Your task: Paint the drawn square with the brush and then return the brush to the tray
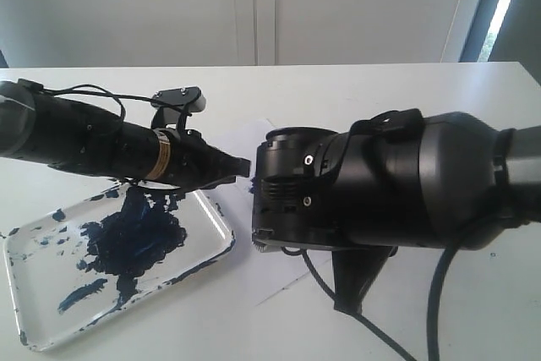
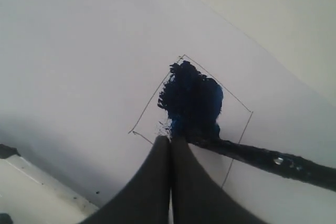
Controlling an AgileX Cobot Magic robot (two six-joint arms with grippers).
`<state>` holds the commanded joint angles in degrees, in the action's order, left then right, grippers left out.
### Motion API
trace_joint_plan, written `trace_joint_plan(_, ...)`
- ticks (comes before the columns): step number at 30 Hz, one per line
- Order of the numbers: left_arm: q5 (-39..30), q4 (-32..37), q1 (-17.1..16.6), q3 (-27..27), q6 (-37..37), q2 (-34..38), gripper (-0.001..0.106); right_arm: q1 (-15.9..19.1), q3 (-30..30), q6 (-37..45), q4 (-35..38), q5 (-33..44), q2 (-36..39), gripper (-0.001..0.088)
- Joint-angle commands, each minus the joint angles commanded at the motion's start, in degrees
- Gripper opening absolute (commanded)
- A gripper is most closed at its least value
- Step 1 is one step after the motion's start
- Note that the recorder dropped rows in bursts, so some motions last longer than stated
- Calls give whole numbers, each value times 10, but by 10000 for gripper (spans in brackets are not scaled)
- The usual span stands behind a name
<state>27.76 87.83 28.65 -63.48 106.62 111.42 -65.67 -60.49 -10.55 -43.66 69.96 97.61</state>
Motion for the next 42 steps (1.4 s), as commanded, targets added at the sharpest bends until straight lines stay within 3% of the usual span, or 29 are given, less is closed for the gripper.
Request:
trace_joint_plan(7, -34, 32, 0, -26, 40, 19, 0, 0, 0, 0, 3, 0, 0, 0)
trace_joint_plan(18, -16, 119, 0, -59, 146, 65, 0, 0, 0, 4, 27, 0, 0, 0)
trace_joint_plan(30, -8, 121, 0, -66, 144, 68, 0, -33, 0, 16, 33, 0, 0, 0)
trace_joint_plan(42, -12, 121, -9, -82, 144, 68, 0, -28, 0, 16, 25, 0, 0, 0)
